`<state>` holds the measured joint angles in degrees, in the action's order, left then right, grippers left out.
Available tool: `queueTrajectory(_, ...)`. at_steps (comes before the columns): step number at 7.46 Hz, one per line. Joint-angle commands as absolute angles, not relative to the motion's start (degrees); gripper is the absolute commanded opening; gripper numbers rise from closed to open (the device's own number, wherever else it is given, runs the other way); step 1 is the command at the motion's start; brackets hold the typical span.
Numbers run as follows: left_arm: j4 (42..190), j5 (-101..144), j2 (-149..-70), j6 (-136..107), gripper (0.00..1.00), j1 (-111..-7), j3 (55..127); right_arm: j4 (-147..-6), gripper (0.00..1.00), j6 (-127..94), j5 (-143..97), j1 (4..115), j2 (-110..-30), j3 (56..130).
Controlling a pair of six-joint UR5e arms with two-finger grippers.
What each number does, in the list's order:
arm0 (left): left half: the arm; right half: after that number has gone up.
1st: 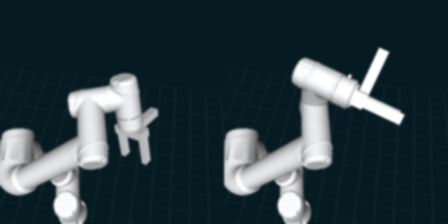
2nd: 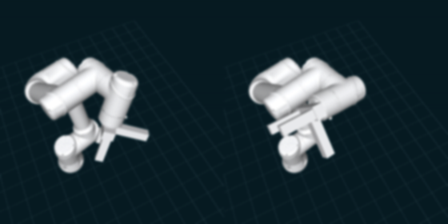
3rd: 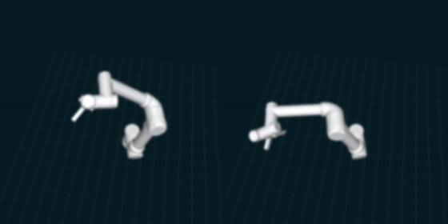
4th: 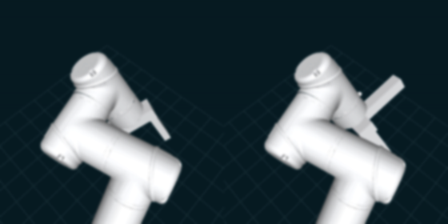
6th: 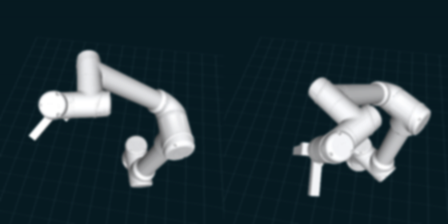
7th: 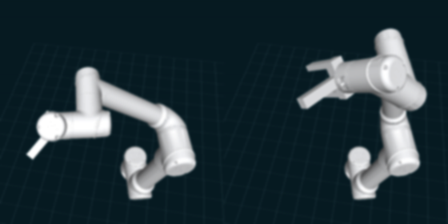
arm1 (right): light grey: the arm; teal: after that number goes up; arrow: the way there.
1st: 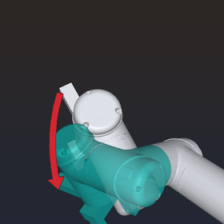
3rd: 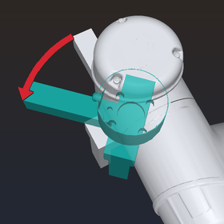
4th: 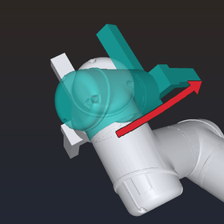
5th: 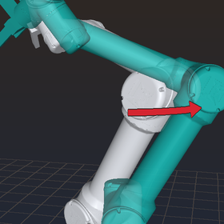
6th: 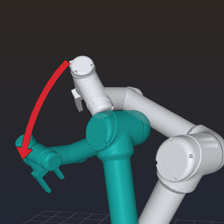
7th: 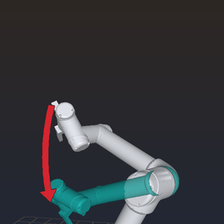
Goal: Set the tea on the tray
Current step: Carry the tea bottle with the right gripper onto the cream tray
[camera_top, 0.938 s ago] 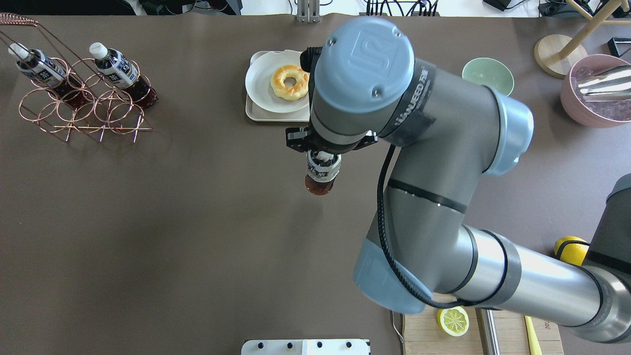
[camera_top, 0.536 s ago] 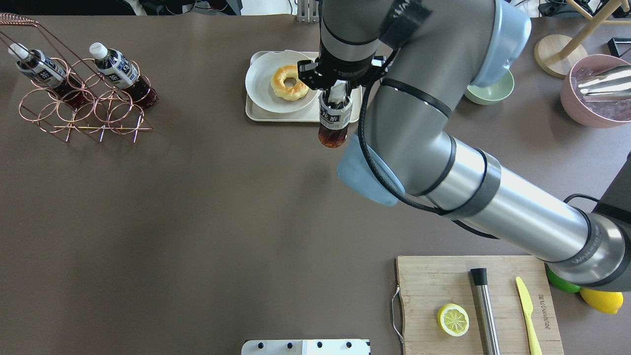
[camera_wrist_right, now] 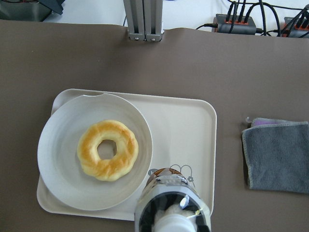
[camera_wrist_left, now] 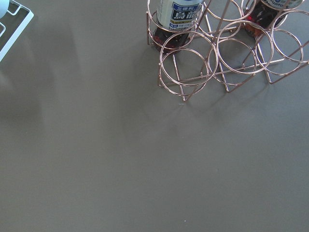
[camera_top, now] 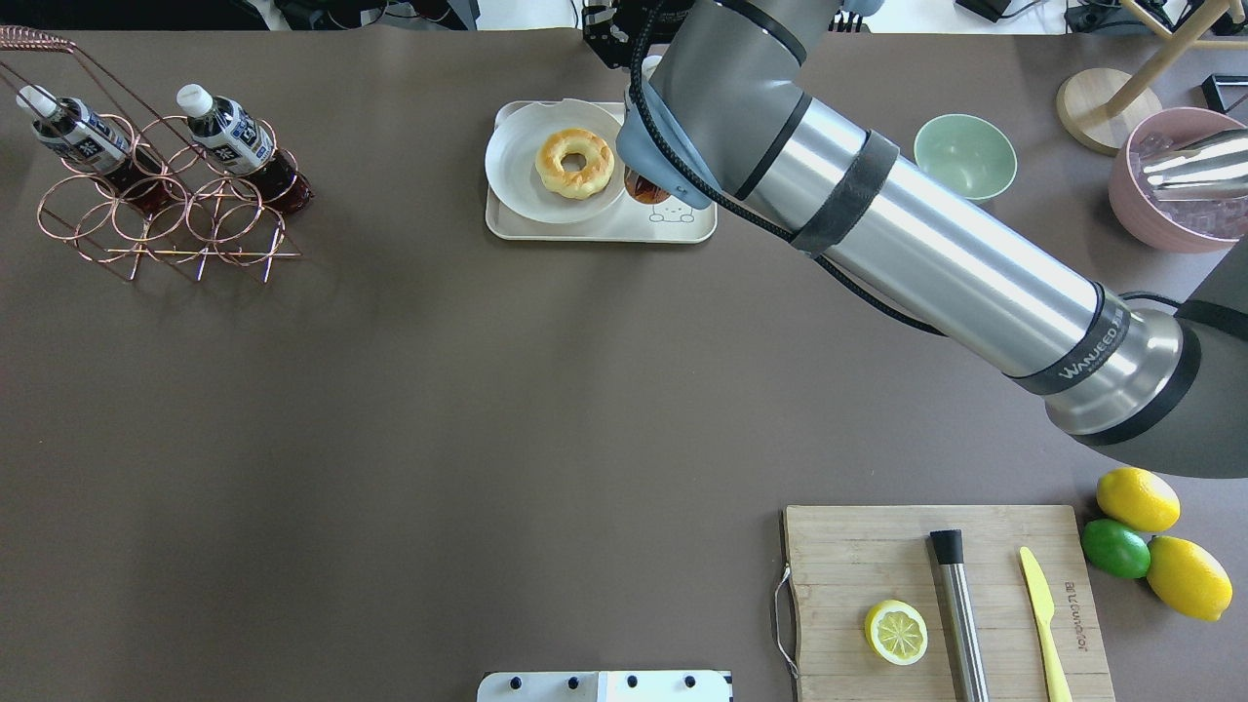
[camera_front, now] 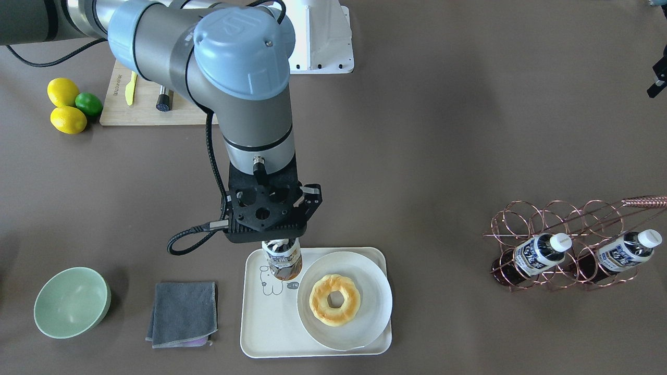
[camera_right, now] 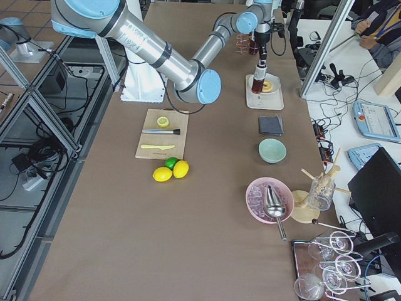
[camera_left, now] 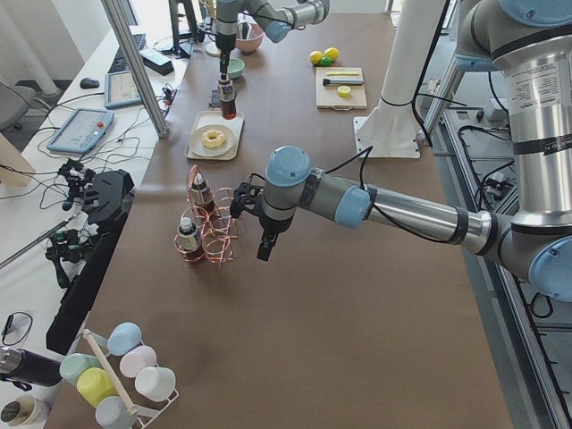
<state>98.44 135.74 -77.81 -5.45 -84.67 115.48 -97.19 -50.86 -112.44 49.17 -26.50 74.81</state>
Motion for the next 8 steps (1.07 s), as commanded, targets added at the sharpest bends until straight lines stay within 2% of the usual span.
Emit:
queueTrajectory(1,98.4,135.6,-77.8,-5.5,0.96,-84.8,115.4,-92.4,0.0,-46.1,-112.9,51.6,-25.0,65.8)
queueTrajectory(2,98.3,135.4,-77.9,-5.5,0.96,-84.8,115.3,-89.3,0.0,-46.4,-113.1,51.5,-25.0,63.1)
queueTrajectory(8,98.6,135.4,-76.9,-6.0,0.96,-85.4,117.7,-88.9,0.0,-46.7,-114.9,51.6,-25.9,62.9)
